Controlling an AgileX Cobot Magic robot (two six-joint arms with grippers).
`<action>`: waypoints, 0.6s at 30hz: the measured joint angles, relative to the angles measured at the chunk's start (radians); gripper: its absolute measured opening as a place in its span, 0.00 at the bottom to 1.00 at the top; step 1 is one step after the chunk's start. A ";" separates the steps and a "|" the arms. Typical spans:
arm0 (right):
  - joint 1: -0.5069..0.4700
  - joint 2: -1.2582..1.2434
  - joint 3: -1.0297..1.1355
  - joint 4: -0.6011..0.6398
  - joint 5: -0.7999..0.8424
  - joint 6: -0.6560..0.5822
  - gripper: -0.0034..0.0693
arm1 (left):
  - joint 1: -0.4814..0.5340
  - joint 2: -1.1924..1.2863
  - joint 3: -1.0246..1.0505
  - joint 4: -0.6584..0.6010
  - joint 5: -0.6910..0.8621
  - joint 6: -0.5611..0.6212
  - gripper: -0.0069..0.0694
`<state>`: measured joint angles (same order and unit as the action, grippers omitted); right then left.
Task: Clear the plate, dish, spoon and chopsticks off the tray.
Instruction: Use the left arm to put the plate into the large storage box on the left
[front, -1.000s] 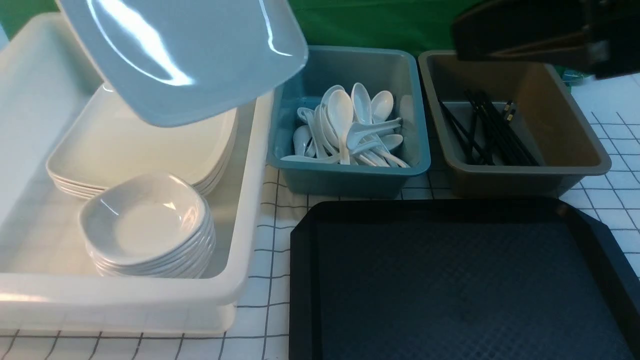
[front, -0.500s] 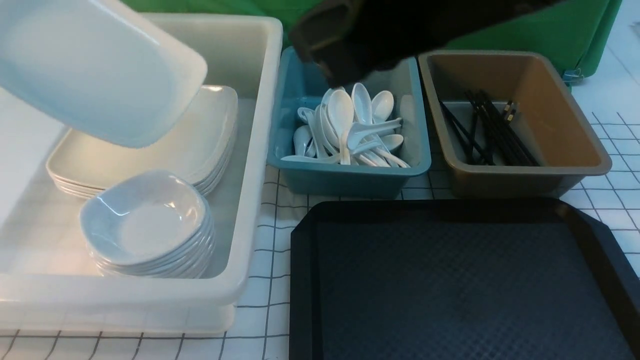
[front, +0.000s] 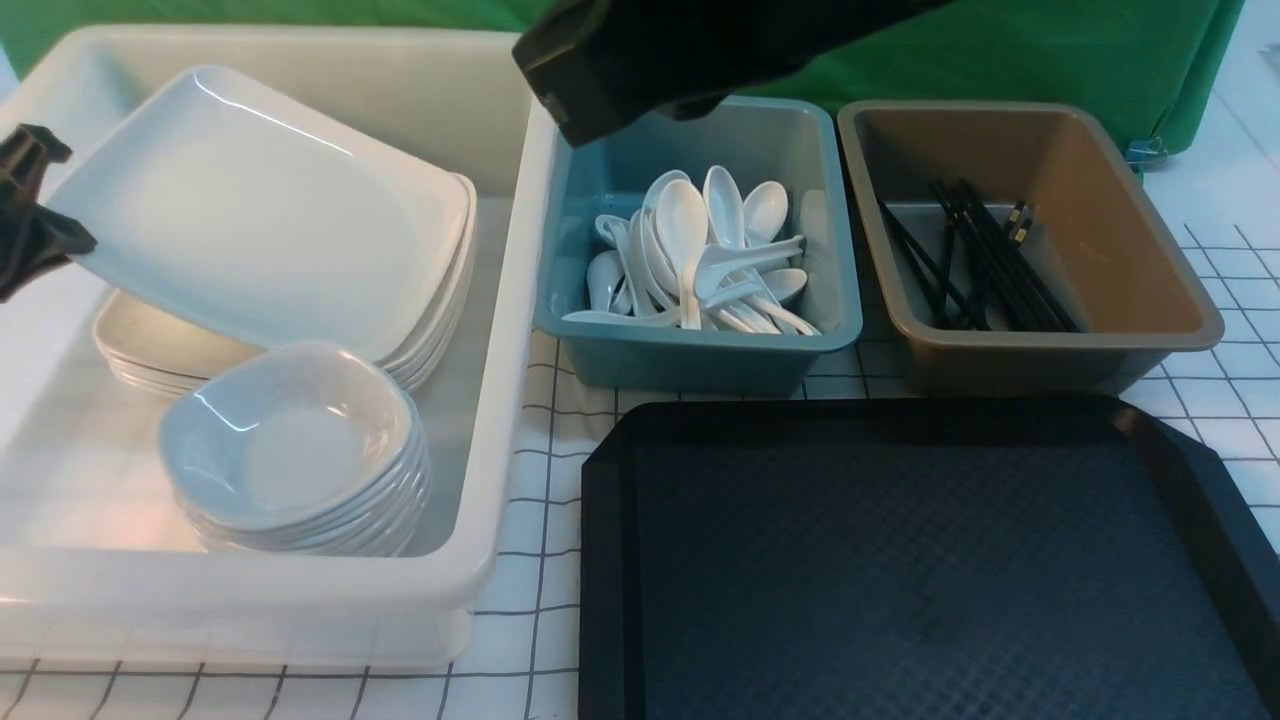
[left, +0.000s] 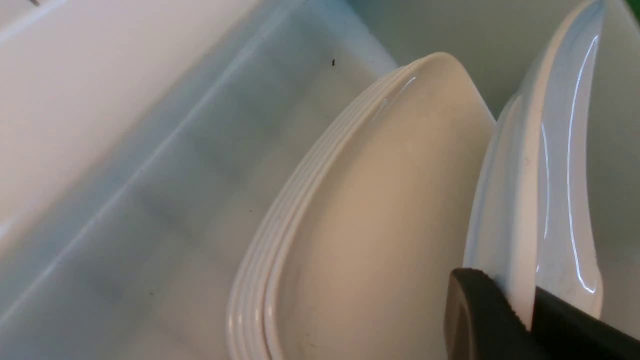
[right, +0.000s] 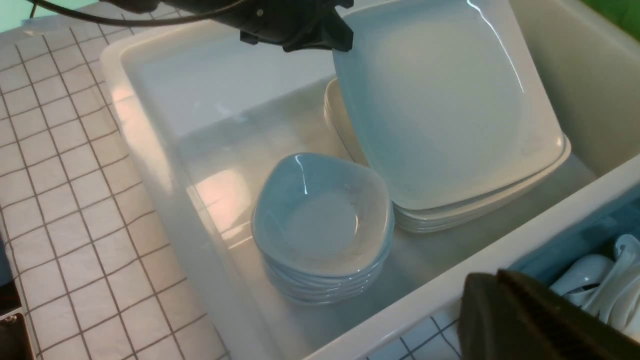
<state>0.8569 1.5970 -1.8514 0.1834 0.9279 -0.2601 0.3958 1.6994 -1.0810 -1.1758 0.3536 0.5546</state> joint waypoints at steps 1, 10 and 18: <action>0.000 0.000 0.000 0.000 0.001 0.000 0.05 | 0.000 0.004 0.000 0.009 -0.003 0.000 0.12; 0.000 0.000 0.000 0.000 0.003 0.022 0.06 | 0.000 0.030 0.000 0.107 -0.007 0.012 0.26; 0.000 0.000 0.000 0.004 0.039 0.025 0.06 | 0.000 0.056 0.000 0.256 -0.003 0.015 0.60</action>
<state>0.8569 1.5970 -1.8514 0.1876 0.9667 -0.2352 0.3958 1.7558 -1.0810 -0.9195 0.3503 0.5692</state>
